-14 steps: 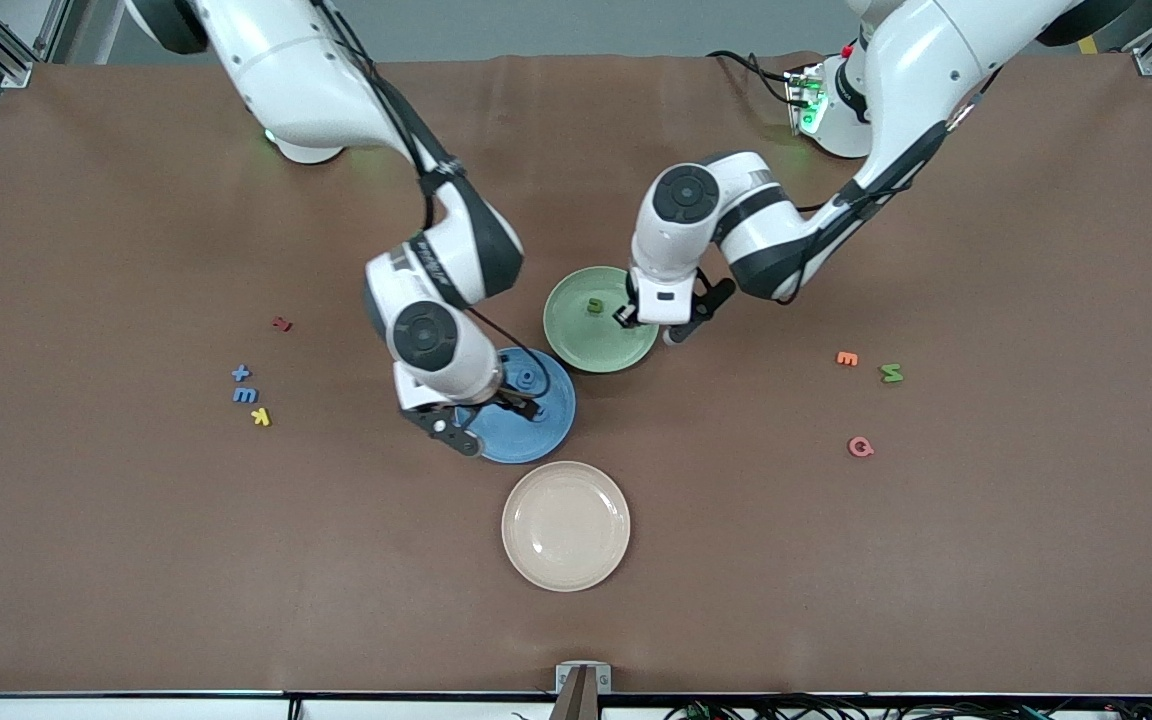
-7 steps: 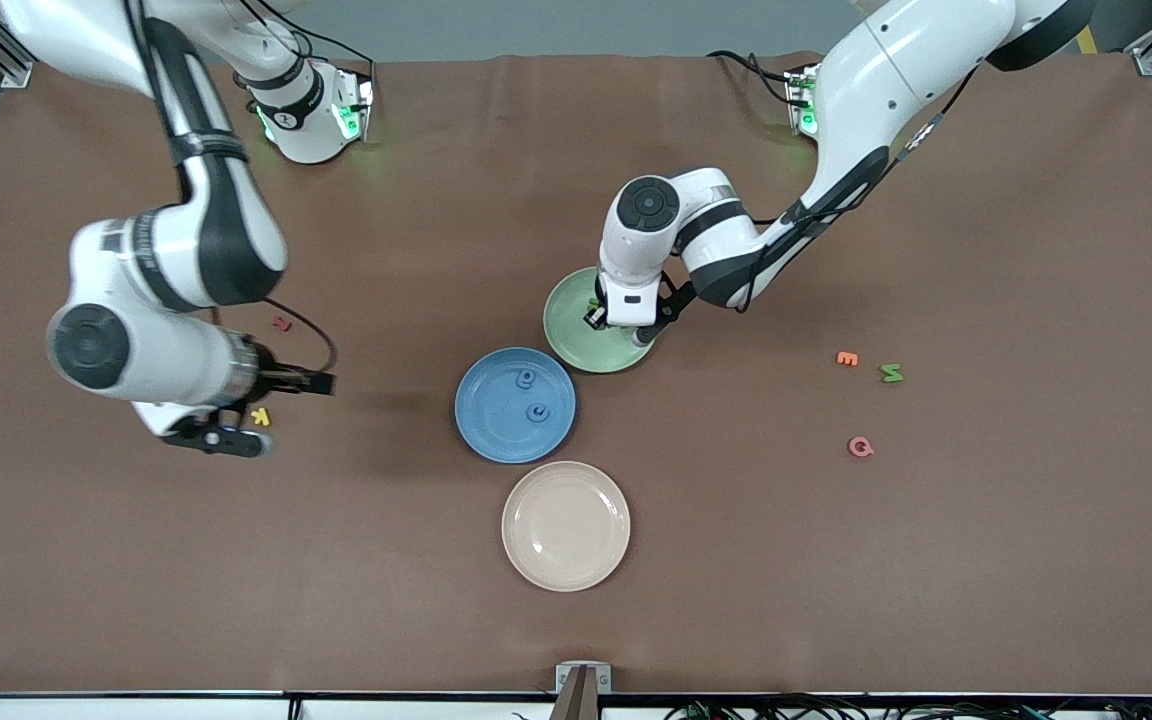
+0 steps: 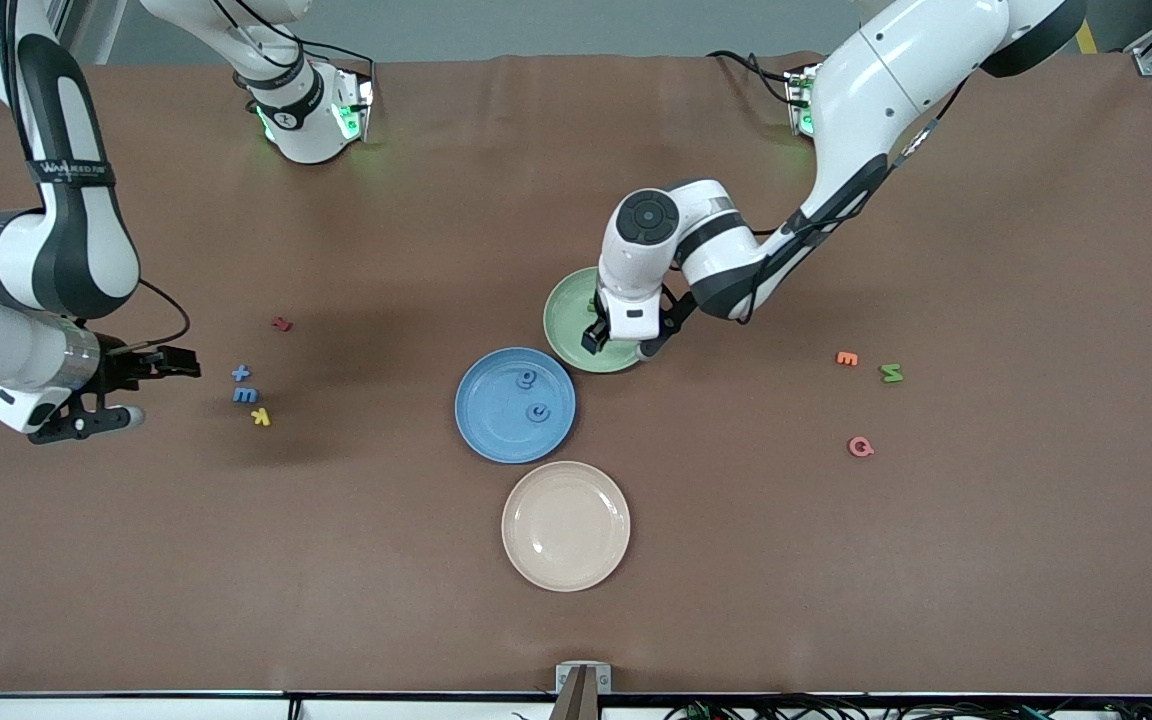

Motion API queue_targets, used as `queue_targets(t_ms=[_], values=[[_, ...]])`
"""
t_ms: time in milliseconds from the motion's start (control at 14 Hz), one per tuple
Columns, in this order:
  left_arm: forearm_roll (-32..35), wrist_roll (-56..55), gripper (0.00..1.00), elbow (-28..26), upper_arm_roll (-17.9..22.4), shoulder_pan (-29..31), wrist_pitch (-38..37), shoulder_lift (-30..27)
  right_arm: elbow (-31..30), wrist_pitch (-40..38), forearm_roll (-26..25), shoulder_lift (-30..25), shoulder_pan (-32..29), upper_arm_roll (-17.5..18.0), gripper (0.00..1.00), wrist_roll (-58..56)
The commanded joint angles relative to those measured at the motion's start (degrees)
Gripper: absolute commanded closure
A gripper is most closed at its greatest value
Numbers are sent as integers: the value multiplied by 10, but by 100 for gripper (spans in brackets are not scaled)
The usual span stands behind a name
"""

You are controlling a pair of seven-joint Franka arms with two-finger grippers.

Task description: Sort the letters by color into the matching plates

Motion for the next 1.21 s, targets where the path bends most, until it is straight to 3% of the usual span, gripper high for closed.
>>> queue_targets(t_ms=[0, 214, 571, 1143], values=[[12, 17, 0, -14, 0, 47, -37, -48, -136, 133, -18, -45, -9, 14, 0, -21], [12, 109, 1, -54, -2, 124, -51, -92, -183, 206, -17, -39, -11, 14, 0, -19], [14, 297, 5, -141, -4, 259, -49, -149, -184, 248, -17, 12, -25, 14, 2, -14], [15, 573, 7, -208, -4, 413, -10, -156, -184, 272, -9, 58, -18, 15, 17, 53]])
